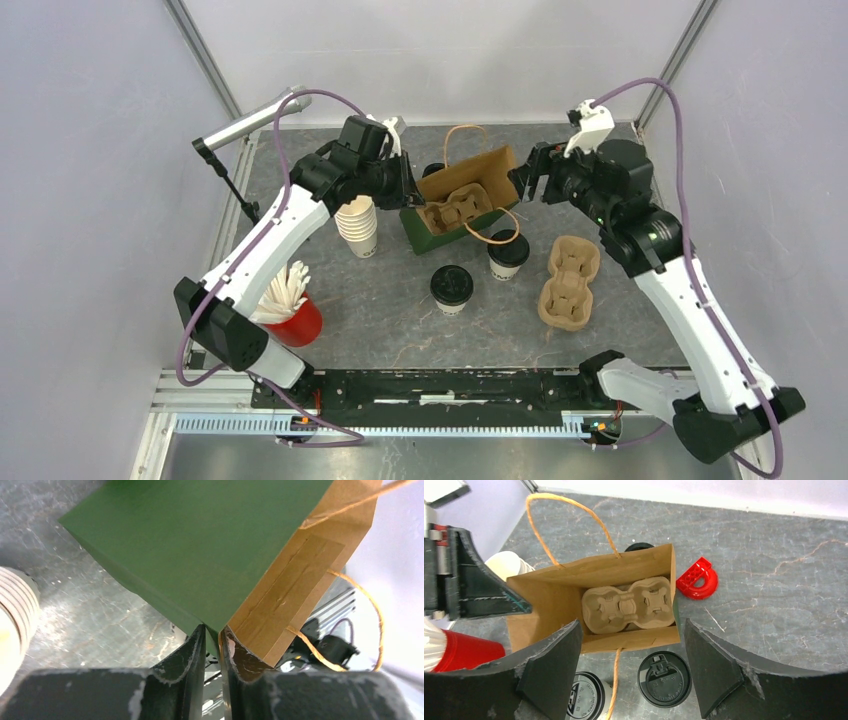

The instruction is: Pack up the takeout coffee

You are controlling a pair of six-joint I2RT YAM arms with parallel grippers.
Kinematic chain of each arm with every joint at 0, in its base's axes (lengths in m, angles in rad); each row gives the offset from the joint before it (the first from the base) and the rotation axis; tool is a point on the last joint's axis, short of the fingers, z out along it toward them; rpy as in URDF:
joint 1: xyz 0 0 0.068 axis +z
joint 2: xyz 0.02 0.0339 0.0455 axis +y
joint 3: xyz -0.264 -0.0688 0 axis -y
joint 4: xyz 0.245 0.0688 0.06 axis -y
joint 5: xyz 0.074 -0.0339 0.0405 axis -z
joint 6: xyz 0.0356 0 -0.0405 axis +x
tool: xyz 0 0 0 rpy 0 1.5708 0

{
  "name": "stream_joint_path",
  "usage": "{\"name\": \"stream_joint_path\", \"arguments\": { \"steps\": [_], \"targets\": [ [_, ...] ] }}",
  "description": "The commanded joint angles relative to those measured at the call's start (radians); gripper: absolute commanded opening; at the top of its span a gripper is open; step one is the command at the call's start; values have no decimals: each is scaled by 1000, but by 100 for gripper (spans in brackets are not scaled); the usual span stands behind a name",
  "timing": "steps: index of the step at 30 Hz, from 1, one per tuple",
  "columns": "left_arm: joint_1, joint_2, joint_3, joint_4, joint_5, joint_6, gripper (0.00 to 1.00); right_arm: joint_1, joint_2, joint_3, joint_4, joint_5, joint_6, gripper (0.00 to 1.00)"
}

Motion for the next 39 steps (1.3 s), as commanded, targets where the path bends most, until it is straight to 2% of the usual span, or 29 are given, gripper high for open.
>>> {"name": "stream_joint_path", "arguments": {
  "steps": [1, 3, 4, 9, 17, 25, 28, 30, 36, 39],
  "targets": [
    [2, -46, -18, 59, 50, 256, 24, -3, 58, -9, 29, -15, -30, 79],
    [2, -62, -34, 83, 48, 309, 24, -3, 70, -29, 35, -17, -51, 78],
    [2, -69, -48, 99, 56, 342, 28, -2, 75, -41, 38, -12, -67, 77],
    [3, -123, -137, 188, 64, 457, 26, -2, 99, -105, 74, -31, -118, 73],
    [2, -177, -211, 294, 2, 501, 26, -2, 164, -83, 114, -15, -132, 66],
    [3, -192, -250, 419, 9, 502, 25, -1, 196, -128, 134, -54, -109, 45],
    [2, -190, -246, 468, 6, 505, 25, -1, 201, -110, 152, -52, -123, 24],
    [3, -200, -251, 498, -2, 511, 25, -1, 205, -106, 177, -77, -128, 14],
    [2, -290, -393, 637, -26, 577, 27, 3, 133, -248, 358, -99, -142, 11],
    [3, -304, -423, 612, -51, 567, 36, 5, 106, -328, 444, -126, -150, 11]
  ]
}}
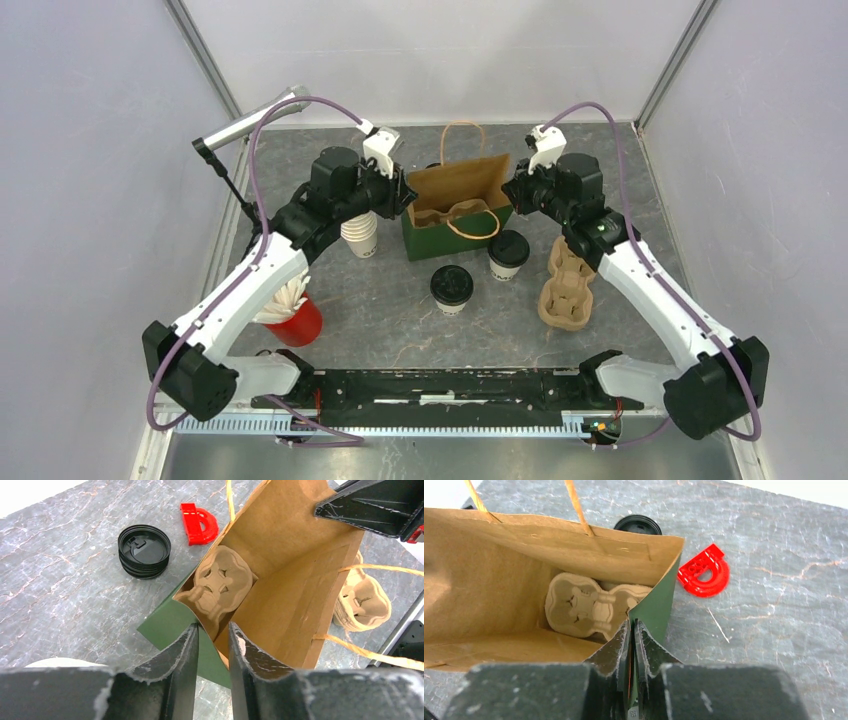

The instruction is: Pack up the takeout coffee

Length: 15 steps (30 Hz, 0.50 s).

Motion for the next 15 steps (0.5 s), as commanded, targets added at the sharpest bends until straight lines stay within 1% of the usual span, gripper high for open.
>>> {"name": "stream_joint_path", "arguments": {
  "steps": [1, 3, 6, 8, 9, 12, 15],
  "targets": [
    [2, -43, -29, 53, -37, 46, 41, 6, -57, -114, 199, -54, -25, 11],
    [1, -49, -18, -9, -42, 3, 51, 11, -75, -158, 254, -70, -26, 11],
    [1, -65, 31, -169, -45, -101, 59, 34, -127, -204, 282, -81, -78, 13],
    [2, -85, 53, -273, -27, -188, 71, 51, -176, -264, 304, -105, -126, 15],
    [2, -92, 63, -328, -27, -234, 73, 56, -194, -283, 304, -114, -147, 15],
    [2, -103, 91, -464, -31, -368, 73, 74, -225, -328, 283, -115, -167, 15],
    [1, -100, 95, -496, -25, -418, 72, 87, -238, -347, 289, -95, -166, 15]
  ]
}}
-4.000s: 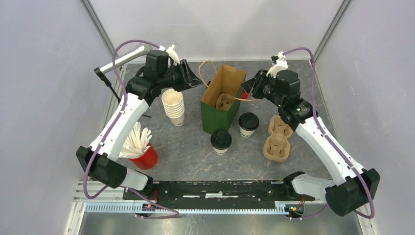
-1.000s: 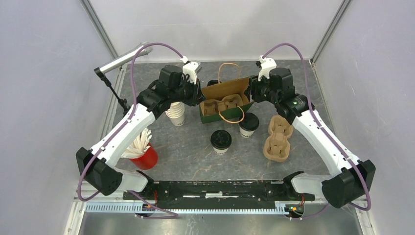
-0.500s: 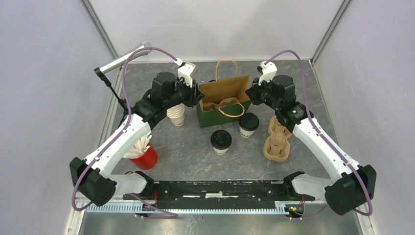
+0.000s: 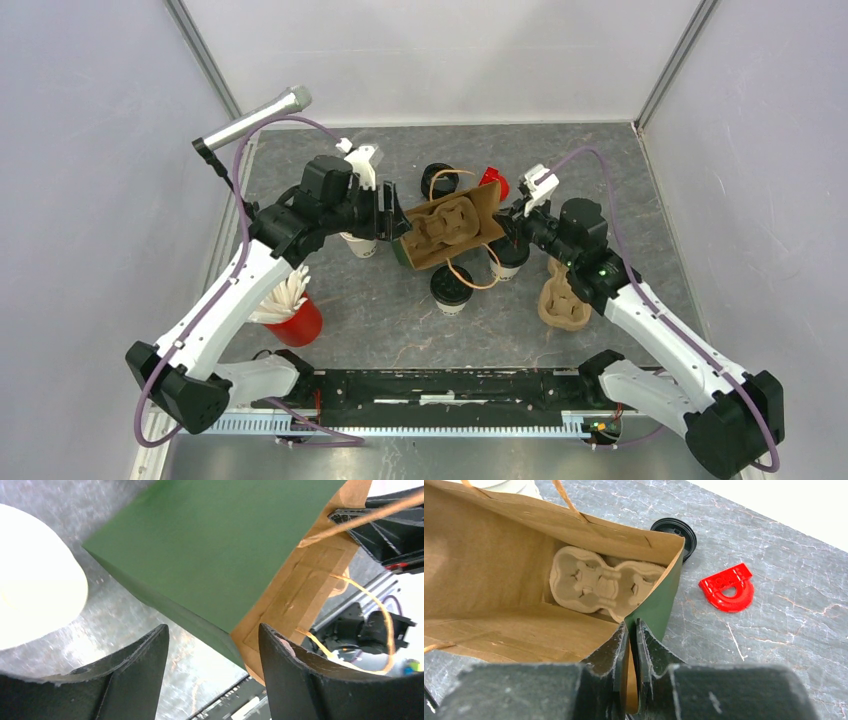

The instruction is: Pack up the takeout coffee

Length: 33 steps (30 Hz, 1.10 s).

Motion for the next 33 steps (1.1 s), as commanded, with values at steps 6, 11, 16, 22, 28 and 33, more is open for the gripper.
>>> {"name": "stream_joint_path", "arguments": {
  "steps": [6, 11, 16, 22, 28, 33],
  "targets": [
    [2, 15, 36, -91, 16, -143, 62, 43, -19, -56, 66, 28, -45, 15],
    [1, 33, 48, -72, 35, -124, 61, 53, -16, -49, 67, 65, -39, 15],
    [1, 77, 168, -82, 16, -86, 69, 54, 25, 40, 4, 165, 62, 14],
    [3, 95, 324, -201, -39, -128, 72, 55, 122, 186, -140, 232, 180, 14],
    [13, 51, 354, -286, 101, -95, 86, 55, 155, 233, -196, 256, 261, 13],
    [-2, -12, 342, -360, 115, -6, 83, 54, 182, 300, -293, 322, 317, 11]
  ]
}}
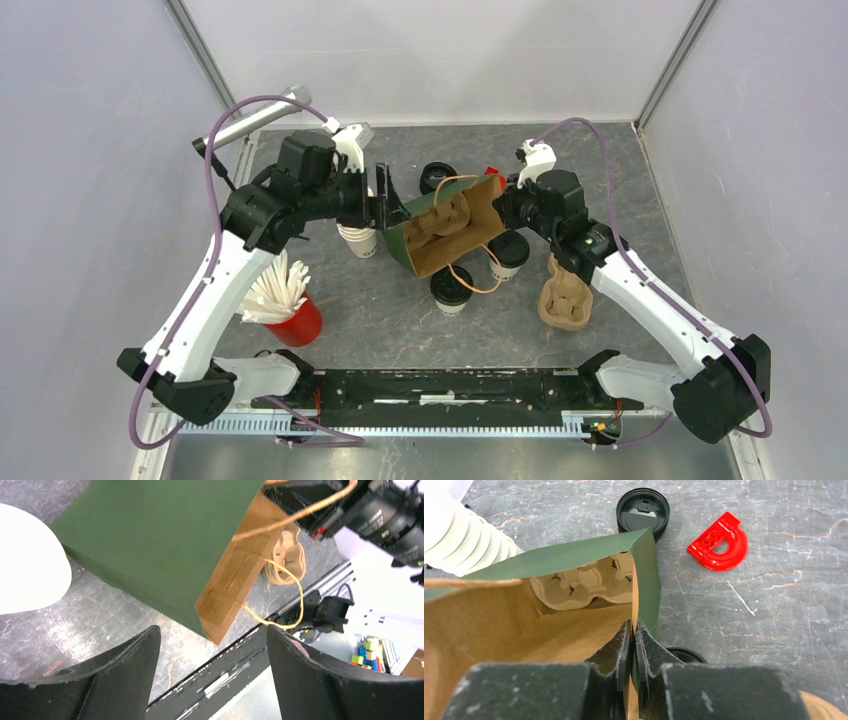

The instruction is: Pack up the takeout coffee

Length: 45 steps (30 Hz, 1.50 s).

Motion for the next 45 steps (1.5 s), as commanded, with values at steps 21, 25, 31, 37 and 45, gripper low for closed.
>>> {"name": "stream_joint_path", "arguments": {
  "steps": [21, 25, 31, 37, 45],
  "targets": [
    [-448, -186, -392, 188, -244, 143, 77, 2, 50, 182, -115, 86, 227, 0],
    [-446, -183, -436, 260, -318, 117, 75, 1, 34, 145, -102, 63, 134, 9],
    [-445, -135, -425, 232, -356, 150, 74, 2, 61, 120, -106, 35, -9, 23],
    [-427, -121, -431, 232, -360, 130, 72, 2, 77, 117, -117, 70, -68, 24],
    [-350, -104, -416, 225, -359, 141, 69, 2, -10, 1, -39, -23, -121, 32]
  ]
}}
